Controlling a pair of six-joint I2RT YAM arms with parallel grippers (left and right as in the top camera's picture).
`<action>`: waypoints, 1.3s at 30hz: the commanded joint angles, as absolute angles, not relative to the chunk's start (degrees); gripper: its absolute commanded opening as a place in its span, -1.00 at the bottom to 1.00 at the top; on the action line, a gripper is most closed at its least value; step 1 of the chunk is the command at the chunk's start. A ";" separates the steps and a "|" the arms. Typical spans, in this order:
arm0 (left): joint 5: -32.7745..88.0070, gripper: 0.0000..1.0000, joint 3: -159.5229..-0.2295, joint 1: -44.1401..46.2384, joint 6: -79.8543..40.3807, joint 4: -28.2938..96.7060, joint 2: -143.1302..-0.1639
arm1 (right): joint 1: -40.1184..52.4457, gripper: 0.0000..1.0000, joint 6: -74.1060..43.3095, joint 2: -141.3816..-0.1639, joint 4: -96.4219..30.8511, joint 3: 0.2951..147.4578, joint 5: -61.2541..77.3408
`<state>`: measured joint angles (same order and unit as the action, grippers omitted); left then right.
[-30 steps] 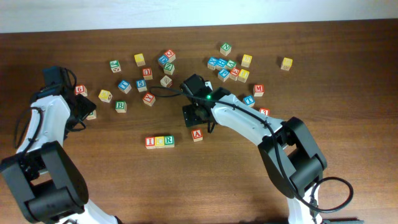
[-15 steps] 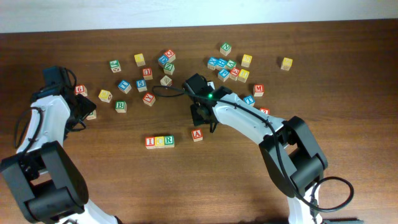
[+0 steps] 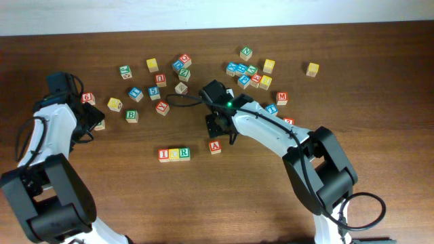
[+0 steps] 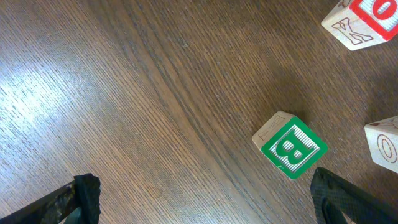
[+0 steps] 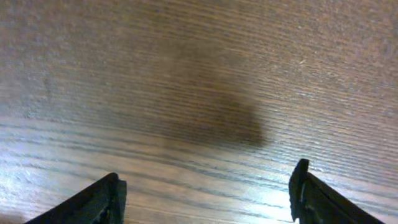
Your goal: Spell out ICRA
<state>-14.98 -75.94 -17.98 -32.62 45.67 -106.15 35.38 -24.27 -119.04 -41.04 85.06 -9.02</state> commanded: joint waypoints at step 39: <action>-15.20 0.99 -75.72 -18.06 -32.77 45.71 -104.88 | 37.58 -0.14 -29.67 -118.61 -52.56 84.73 6.66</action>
<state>-14.98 -75.94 -17.98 -32.62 45.67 -106.15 37.17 -28.67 -119.04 -51.92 85.06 6.59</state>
